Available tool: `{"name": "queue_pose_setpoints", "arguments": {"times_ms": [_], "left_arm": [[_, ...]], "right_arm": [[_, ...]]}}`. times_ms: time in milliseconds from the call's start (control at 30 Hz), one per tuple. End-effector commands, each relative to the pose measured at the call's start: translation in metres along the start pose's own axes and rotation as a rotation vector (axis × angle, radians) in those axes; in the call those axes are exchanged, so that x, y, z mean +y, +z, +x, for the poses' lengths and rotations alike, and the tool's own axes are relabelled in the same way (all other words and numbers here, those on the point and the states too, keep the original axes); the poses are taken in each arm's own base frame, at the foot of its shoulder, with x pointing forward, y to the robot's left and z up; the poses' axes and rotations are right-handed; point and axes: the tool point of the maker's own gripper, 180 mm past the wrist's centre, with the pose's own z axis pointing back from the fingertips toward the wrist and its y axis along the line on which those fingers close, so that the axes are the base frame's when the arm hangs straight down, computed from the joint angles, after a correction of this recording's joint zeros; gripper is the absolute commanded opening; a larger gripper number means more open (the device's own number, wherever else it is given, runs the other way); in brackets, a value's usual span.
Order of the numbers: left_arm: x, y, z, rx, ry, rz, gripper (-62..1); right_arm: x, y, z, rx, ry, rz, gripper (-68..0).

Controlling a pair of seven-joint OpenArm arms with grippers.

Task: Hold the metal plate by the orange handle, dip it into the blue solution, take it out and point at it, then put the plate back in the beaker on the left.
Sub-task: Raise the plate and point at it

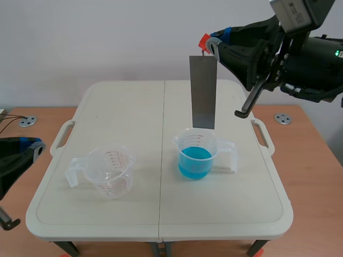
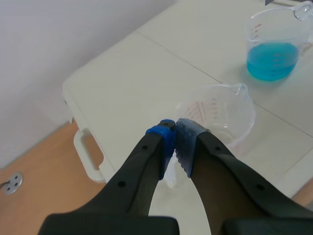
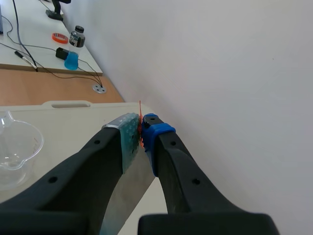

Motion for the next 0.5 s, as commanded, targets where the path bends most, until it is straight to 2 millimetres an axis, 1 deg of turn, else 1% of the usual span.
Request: {"name": "queue_pose_setpoints", "arguments": {"times_ms": [0,200,333,467], "left_arm": [[0.001,-0.009,0.016,-0.048,-0.009,-0.001,-57.3],[0.0,-0.044,0.035,-0.076,-0.019,-0.013,-57.3],[-0.007,-0.064,0.047,-0.098,-0.005,-0.025,-57.3],[-0.016,-0.083,0.05,-0.1,0.005,-0.044,-57.3]], "right_arm": [[-0.007,0.0,0.016,-0.046,0.022,-0.006,-66.3],[-0.007,-0.001,0.026,-0.069,0.03,-0.006,-66.3],[-0.006,-0.002,0.031,-0.078,0.042,-0.002,-66.3],[-0.006,-0.002,0.033,-0.083,0.044,-0.002,-66.3]]}}
